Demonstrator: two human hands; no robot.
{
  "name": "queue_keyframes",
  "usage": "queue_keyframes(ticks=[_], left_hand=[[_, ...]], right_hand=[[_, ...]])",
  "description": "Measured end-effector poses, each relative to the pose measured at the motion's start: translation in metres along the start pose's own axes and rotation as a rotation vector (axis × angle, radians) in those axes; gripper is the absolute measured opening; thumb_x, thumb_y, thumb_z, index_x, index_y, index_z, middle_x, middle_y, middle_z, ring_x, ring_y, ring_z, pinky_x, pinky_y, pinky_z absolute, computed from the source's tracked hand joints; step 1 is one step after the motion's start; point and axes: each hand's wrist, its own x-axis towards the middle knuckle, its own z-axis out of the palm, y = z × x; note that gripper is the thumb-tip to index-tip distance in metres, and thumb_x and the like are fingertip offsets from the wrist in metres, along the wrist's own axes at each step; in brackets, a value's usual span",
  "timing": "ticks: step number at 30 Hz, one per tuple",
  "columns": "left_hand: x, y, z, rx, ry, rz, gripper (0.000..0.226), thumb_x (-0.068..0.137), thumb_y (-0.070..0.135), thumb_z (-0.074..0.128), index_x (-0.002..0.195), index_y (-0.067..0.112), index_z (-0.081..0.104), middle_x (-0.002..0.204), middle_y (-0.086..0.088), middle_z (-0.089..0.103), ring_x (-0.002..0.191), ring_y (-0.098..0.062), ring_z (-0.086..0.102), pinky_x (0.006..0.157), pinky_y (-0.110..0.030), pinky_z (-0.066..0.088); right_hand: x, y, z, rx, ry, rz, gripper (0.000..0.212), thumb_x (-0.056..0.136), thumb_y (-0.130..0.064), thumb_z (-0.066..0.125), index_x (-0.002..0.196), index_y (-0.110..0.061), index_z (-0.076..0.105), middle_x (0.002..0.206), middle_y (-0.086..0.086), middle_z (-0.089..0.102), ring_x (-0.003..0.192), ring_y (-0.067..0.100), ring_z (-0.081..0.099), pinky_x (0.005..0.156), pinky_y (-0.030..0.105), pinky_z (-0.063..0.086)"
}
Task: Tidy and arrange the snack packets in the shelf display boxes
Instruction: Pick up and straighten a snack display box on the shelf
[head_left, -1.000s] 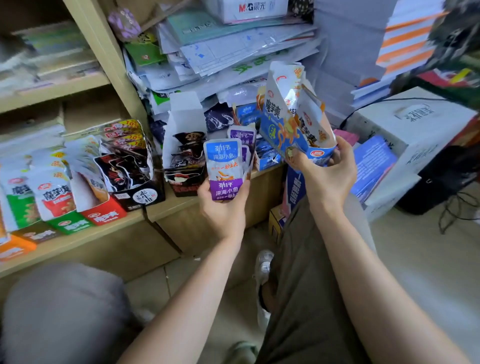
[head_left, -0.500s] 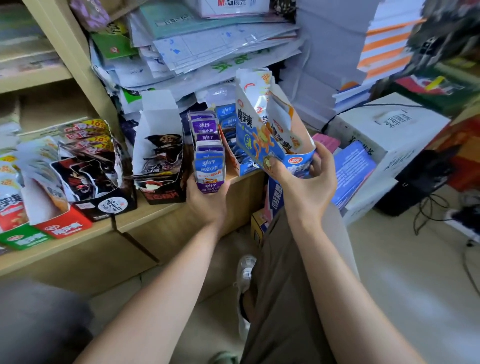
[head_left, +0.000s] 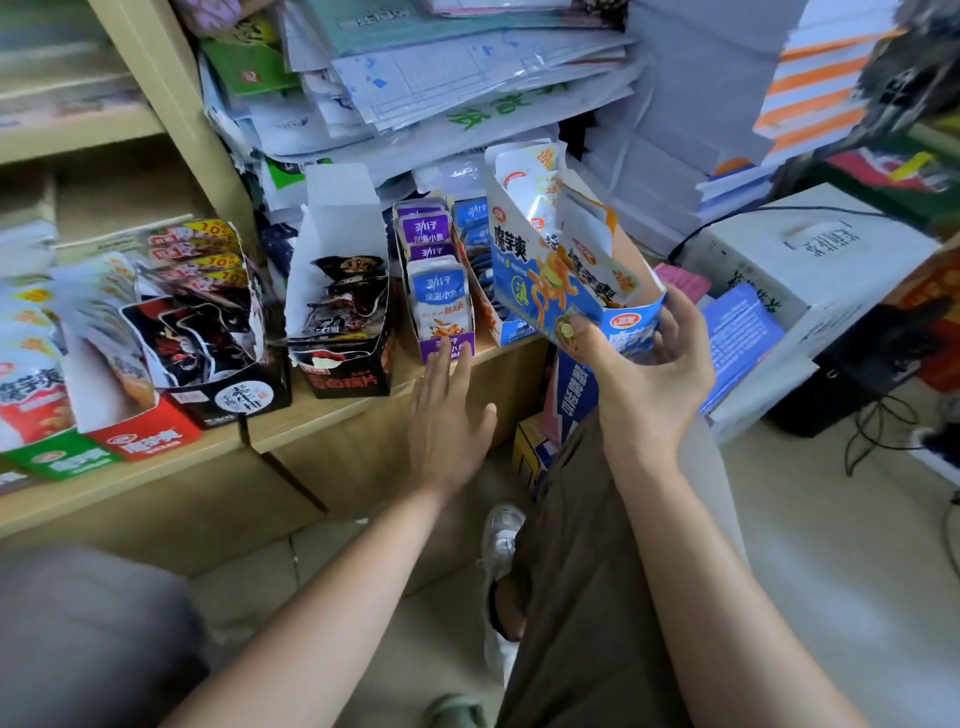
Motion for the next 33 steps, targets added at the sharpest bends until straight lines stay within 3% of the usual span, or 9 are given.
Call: queue_keyframes(ticks=[6, 10, 12, 15, 18, 21, 27, 30, 33], left_hand=[[0.02, 0.007, -0.007, -0.075, -0.109, 0.067, 0.073, 0.092, 0.032, 0.067, 0.156, 0.022, 0.035, 0.165, 0.0, 0.03, 0.149, -0.019, 0.033, 0.121, -0.044, 0.031], [-0.007, -0.004, -0.034, -0.212, 0.169, 0.071, 0.052, 0.088, 0.018, 0.068, 0.138, 0.011, 0.057, 0.134, -0.005, 0.062, 0.125, -0.021, 0.056, 0.104, -0.044, 0.046], [-0.025, -0.014, -0.052, -0.186, 0.367, 0.011, 0.052, 0.082, 0.01, 0.071, 0.132, 0.005, 0.059, 0.125, -0.009, 0.061, 0.118, -0.025, 0.057, 0.102, -0.036, 0.046], [-0.039, -0.029, -0.07, -0.183, 0.501, -0.212, 0.074, 0.077, 0.008, 0.077, 0.144, 0.004, 0.046, 0.143, -0.018, 0.046, 0.135, -0.032, 0.045, 0.113, -0.022, 0.031], [-0.034, -0.039, -0.069, -0.198, 0.286, -0.37, 0.101, 0.082, 0.016, 0.079, 0.161, 0.015, 0.017, 0.168, -0.015, 0.012, 0.154, -0.03, 0.018, 0.122, -0.029, 0.021], [-0.027, -0.035, -0.063, -0.214, 0.121, -0.387, 0.114, 0.083, 0.017, 0.08, 0.162, 0.02, -0.001, 0.169, -0.011, -0.007, 0.155, -0.028, 0.012, 0.116, -0.032, 0.025], [-0.034, -0.032, -0.059, -0.21, -0.017, -0.175, 0.095, 0.086, 0.015, 0.076, 0.161, 0.032, 0.02, 0.168, 0.006, 0.014, 0.148, -0.011, 0.025, 0.113, -0.025, 0.029], [-0.043, -0.051, -0.078, -0.257, 0.196, -0.301, 0.08, 0.084, 0.01, 0.076, 0.154, 0.025, 0.04, 0.153, 0.005, 0.045, 0.141, -0.021, 0.044, 0.119, -0.039, 0.035], [-0.048, -0.079, -0.107, -0.135, 0.52, -0.429, 0.079, 0.077, 0.006, 0.078, 0.148, 0.012, 0.046, 0.151, -0.011, 0.042, 0.141, -0.029, 0.038, 0.119, -0.047, 0.03]], right_hand=[[-0.001, 0.0, 0.003, -0.004, 0.011, 0.002, 0.072, 0.07, -0.014, 0.092, 0.131, -0.002, 0.056, 0.119, 0.011, 0.068, 0.104, 0.004, 0.068, 0.087, 0.024, 0.057], [-0.004, -0.001, 0.004, 0.01, 0.004, 0.019, 0.073, 0.069, -0.016, 0.092, 0.131, -0.003, 0.056, 0.12, 0.012, 0.068, 0.106, 0.01, 0.069, 0.089, 0.032, 0.058], [-0.008, -0.001, 0.005, 0.01, -0.015, 0.028, 0.073, 0.07, -0.02, 0.092, 0.132, -0.004, 0.055, 0.121, 0.01, 0.068, 0.107, 0.013, 0.069, 0.089, 0.037, 0.059], [-0.019, -0.001, 0.007, 0.047, -0.028, 0.069, 0.073, 0.071, -0.015, 0.091, 0.133, -0.003, 0.054, 0.121, 0.011, 0.068, 0.105, 0.014, 0.07, 0.088, 0.034, 0.059], [-0.031, -0.001, 0.011, 0.068, -0.046, 0.086, 0.071, 0.071, -0.011, 0.09, 0.132, -0.005, 0.055, 0.12, 0.009, 0.069, 0.104, 0.012, 0.07, 0.085, 0.028, 0.059], [-0.041, -0.002, 0.014, 0.067, -0.077, 0.082, 0.069, 0.071, -0.009, 0.09, 0.131, -0.003, 0.056, 0.119, 0.009, 0.069, 0.104, 0.01, 0.07, 0.088, 0.028, 0.059], [-0.049, -0.007, 0.012, 0.088, -0.124, 0.036, 0.068, 0.071, -0.008, 0.09, 0.13, -0.002, 0.056, 0.12, 0.01, 0.068, 0.107, 0.01, 0.069, 0.089, 0.026, 0.057], [-0.049, -0.01, 0.009, 0.112, -0.118, 0.017, 0.065, 0.073, -0.005, 0.087, 0.129, -0.003, 0.055, 0.119, 0.006, 0.068, 0.106, 0.005, 0.068, 0.086, 0.023, 0.056], [-0.048, -0.009, 0.007, 0.17, -0.133, 0.034, 0.069, 0.074, -0.006, 0.087, 0.133, -0.001, 0.052, 0.123, 0.011, 0.068, 0.11, 0.014, 0.069, 0.093, 0.039, 0.058]])
